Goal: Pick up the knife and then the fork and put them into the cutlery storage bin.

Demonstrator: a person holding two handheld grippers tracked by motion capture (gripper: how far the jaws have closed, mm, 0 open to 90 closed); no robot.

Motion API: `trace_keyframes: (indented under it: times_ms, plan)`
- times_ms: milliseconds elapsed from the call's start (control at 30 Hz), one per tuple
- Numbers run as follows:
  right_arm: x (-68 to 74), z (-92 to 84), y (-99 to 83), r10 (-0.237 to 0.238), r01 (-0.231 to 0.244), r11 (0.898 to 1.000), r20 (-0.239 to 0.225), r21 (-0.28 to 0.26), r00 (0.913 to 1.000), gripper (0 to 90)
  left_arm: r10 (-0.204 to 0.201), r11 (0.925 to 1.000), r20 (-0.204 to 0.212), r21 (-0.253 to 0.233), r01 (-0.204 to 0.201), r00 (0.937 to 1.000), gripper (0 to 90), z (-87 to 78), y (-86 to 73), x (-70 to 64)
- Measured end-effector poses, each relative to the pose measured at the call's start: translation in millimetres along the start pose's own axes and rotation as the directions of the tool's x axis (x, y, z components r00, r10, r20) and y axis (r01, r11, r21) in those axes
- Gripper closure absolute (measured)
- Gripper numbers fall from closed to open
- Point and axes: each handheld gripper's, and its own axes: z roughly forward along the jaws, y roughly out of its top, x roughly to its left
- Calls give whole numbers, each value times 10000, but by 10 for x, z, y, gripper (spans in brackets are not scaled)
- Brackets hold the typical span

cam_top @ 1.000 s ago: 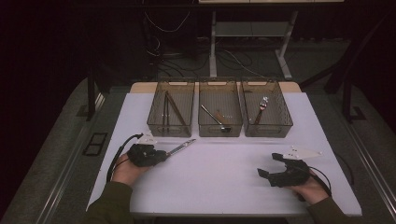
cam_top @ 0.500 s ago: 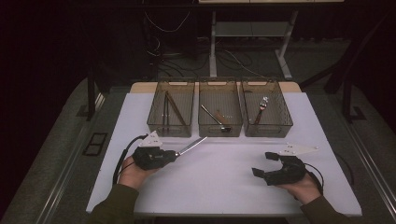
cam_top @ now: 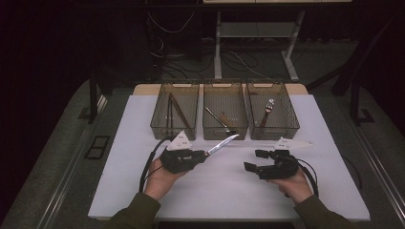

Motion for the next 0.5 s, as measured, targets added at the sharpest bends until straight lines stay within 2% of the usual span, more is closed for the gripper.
trace_keyframes:
  times_ms: [233, 367, 500]
  plan:
    - [-12, 142, 131, 638, -670, 9968, -713, -427, 9954, 367, 322, 9989, 164, -350, -316, 9993, 765, 168, 153, -161]
    - [-8, 188, 176, 842, -915, 9936, -1066, -655, 9907, 407, 448, 9982, 90, -412, -444, 9990, 765, 213, 171, -205]
    - [-18, 232, 206, 1192, -1333, 9867, -1437, -929, 9824, 448, 500, 9978, 47, -433, -497, 9987, 765, 235, 166, -235]
